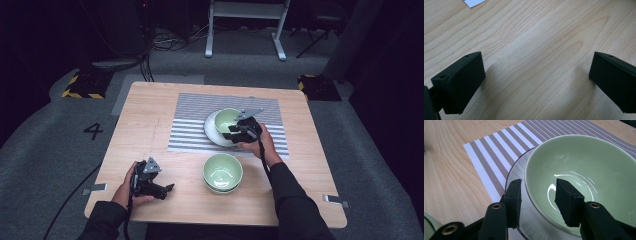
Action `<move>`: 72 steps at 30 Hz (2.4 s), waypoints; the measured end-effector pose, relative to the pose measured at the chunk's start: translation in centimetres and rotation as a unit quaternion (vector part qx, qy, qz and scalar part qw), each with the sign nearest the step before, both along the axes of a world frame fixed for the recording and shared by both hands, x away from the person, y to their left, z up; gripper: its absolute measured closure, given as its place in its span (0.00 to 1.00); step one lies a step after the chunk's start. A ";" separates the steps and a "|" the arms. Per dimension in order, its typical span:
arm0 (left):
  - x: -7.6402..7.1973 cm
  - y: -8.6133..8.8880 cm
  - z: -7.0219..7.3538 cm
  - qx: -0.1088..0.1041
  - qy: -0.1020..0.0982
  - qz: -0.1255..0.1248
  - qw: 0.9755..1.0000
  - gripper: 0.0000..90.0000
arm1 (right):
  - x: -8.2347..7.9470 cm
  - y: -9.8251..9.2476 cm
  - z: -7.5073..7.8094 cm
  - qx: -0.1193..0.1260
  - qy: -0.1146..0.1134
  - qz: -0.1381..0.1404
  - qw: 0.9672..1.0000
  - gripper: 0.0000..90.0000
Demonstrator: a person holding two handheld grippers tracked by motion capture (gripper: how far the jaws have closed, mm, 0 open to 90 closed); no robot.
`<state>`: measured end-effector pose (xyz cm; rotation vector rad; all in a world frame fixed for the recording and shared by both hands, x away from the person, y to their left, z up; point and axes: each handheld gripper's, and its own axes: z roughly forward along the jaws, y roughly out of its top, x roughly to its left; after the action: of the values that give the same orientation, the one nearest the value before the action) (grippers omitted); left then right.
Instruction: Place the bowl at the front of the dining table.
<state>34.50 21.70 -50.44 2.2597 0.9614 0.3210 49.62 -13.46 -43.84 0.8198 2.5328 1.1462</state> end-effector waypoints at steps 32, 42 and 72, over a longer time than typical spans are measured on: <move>0.0 0.0 0.0 0.000 0.000 0.001 1.000 0.00 | -2.2 -0.2 1.7 -0.038 -0.038 0.000 0.999 0.22; 0.0 0.0 0.0 0.000 0.000 0.001 1.000 0.00 | -3.0 -0.8 2.4 -0.045 -0.045 -0.004 0.998 0.22; 0.0 0.0 0.0 0.000 0.000 0.001 1.000 0.00 | -6.1 -2.5 2.9 -0.072 -0.063 0.004 0.995 0.24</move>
<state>34.50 21.69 -50.44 2.2587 0.9637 0.3213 43.49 -15.98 -40.91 0.6795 2.4824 0.9708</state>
